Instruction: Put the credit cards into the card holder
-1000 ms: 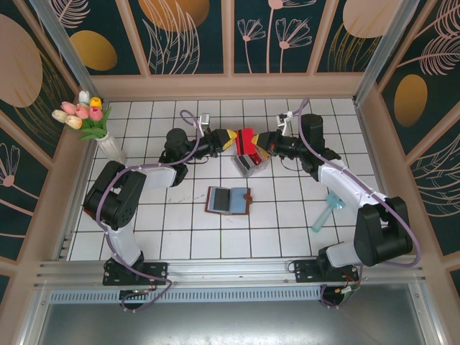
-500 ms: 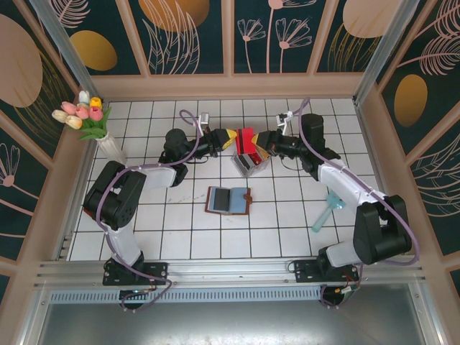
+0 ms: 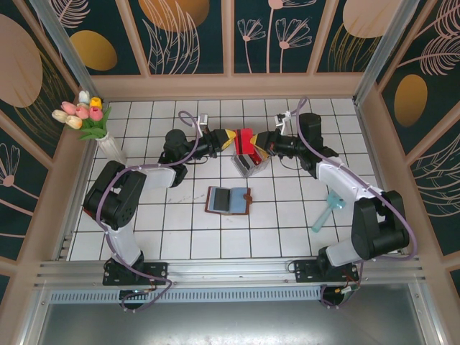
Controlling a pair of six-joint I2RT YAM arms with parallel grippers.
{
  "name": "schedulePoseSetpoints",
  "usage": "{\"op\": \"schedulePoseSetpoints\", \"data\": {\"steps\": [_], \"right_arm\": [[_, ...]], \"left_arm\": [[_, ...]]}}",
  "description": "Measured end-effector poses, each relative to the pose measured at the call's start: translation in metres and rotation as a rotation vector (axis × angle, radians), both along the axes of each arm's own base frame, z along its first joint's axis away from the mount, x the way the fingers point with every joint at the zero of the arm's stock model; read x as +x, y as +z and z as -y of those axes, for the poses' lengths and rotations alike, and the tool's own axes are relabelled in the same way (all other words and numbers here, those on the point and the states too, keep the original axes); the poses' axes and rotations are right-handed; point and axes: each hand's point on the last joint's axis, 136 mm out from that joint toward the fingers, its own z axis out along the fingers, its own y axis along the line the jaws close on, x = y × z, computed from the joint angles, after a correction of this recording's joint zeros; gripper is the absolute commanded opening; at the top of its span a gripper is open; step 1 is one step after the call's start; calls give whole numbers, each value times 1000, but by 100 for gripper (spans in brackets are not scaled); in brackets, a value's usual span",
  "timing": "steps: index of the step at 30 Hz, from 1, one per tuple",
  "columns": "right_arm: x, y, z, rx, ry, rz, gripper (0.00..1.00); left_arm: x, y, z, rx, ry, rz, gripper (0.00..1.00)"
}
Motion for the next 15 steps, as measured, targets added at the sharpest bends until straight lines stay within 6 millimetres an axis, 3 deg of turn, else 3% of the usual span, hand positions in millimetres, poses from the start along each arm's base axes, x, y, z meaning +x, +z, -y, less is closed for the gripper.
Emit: {"op": "schedulePoseSetpoints", "data": {"steps": [15], "right_arm": [[3, -13, 13, -22, -29, -29, 5]], "left_arm": [[3, -13, -5, 21, 24, -46, 0]]}}
